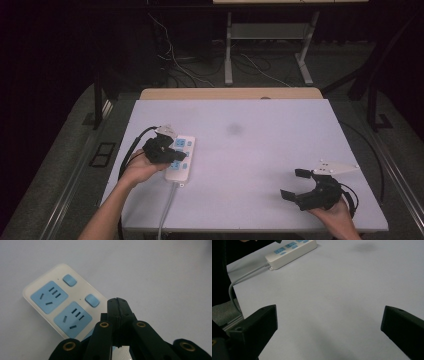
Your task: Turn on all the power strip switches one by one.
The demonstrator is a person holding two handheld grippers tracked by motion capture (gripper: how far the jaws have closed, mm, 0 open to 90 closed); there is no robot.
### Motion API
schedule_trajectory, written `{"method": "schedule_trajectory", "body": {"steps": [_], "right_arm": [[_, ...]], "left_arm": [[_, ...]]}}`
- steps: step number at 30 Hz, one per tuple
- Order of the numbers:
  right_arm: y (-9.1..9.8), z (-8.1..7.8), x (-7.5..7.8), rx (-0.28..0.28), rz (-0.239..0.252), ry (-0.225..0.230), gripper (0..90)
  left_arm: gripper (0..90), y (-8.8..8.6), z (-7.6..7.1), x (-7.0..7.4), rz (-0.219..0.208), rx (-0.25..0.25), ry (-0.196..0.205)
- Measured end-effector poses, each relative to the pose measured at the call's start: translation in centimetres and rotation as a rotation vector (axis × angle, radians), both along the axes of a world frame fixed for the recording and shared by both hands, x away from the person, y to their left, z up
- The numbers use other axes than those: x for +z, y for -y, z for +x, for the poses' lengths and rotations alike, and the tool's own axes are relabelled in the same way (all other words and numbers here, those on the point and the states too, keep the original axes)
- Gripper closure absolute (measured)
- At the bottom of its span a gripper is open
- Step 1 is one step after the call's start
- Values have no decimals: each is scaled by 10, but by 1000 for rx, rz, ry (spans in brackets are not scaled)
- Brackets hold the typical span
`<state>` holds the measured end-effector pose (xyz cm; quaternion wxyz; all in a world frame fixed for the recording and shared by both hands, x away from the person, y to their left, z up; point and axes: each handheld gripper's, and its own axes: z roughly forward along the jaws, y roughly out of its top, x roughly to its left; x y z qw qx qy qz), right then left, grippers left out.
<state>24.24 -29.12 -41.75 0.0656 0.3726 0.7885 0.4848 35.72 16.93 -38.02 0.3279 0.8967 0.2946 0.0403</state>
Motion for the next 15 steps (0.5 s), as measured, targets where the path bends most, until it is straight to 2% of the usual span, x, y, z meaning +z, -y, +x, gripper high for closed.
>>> {"method": "schedule_trajectory", "body": {"steps": [15], "right_arm": [[0, 0, 0, 0, 0, 0, 5]], "left_arm": [[893, -4, 14, 16, 1, 13, 19]]}}
